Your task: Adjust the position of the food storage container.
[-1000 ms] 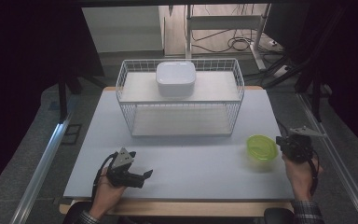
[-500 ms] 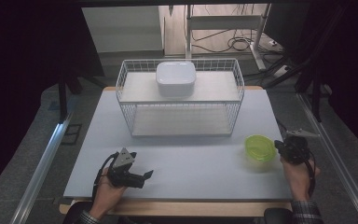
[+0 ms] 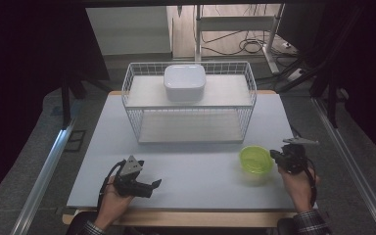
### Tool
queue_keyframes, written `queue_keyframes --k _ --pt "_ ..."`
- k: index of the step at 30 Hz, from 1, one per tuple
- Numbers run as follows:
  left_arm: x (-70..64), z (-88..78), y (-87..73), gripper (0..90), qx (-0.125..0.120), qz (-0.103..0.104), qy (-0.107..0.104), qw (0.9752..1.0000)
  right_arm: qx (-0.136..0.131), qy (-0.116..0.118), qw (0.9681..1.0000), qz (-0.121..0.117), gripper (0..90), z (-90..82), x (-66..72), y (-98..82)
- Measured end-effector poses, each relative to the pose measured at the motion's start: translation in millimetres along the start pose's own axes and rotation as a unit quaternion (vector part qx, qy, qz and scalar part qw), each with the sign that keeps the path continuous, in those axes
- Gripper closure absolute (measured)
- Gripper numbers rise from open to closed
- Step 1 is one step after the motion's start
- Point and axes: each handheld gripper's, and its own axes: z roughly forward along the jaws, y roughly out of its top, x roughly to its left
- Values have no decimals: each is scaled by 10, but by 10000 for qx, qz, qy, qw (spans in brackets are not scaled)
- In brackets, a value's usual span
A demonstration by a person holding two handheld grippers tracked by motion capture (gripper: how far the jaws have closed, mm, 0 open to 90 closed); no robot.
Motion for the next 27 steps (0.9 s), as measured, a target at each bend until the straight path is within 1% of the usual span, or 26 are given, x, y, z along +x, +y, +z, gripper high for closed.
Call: queue_keyframes --k 2,3,5,6,7,8,10,12,15,16,18,20,22,23,24,25,26,27 --pt "0 0 0 57 -1 5 3 10000 30 102 9999 -53 896 19 92 8" --pt "0 0 0 57 -1 5 3 10000 30 102 9999 -53 896 19 92 8" --pt "-3 0 1 57 2 6 -1 10000 48 217 9997 -130 896 38 181 13" --pt "-4 0 1 57 5 13 2 10000 60 263 9994 -230 894 51 259 21" --pt "-4 0 1 57 5 13 2 10000 60 263 9994 -230 894 51 259 21" --pt "-4 -2 1 57 3 22 8 10000 62 215 9992 -343 892 48 296 28" --pt "-2 -4 0 57 -1 7 3 10000 67 168 9991 -377 891 38 297 30" --pt "2 -4 -1 58 4 4 9 10000 79 26 9991 -415 891 -8 256 7" --pt "-1 -4 -1 58 8 7 13 10000 146 6 9993 -358 891 -35 219 -31" --pt "-4 -4 0 58 12 12 20 10000 206 23 9994 -294 892 -53 197 -70" --pt "-5 -3 -1 58 20 18 25 10000 271 108 9992 -262 892 -68 201 -101" --pt "-6 -2 -1 58 24 20 25 10000 304 154 9990 -289 891 -74 209 -118" --pt "-8 0 -1 58 35 26 23 10000 479 311 9978 -339 891 -77 247 -175" --pt "-8 0 -1 58 35 26 23 10000 479 311 9978 -339 891 -77 247 -175" --pt "-11 3 -1 58 42 32 21 10000 581 405 9969 -342 891 -68 260 -212" --pt "-11 4 -1 58 50 47 24 10000 608 457 9966 -321 891 -64 263 -224" --pt "-11 4 -1 59 50 47 24 10000 608 457 9966 -321 891 -64 263 -224" --pt "-12 6 0 59 57 52 26 10000 632 518 9962 -310 891 -58 267 -230"
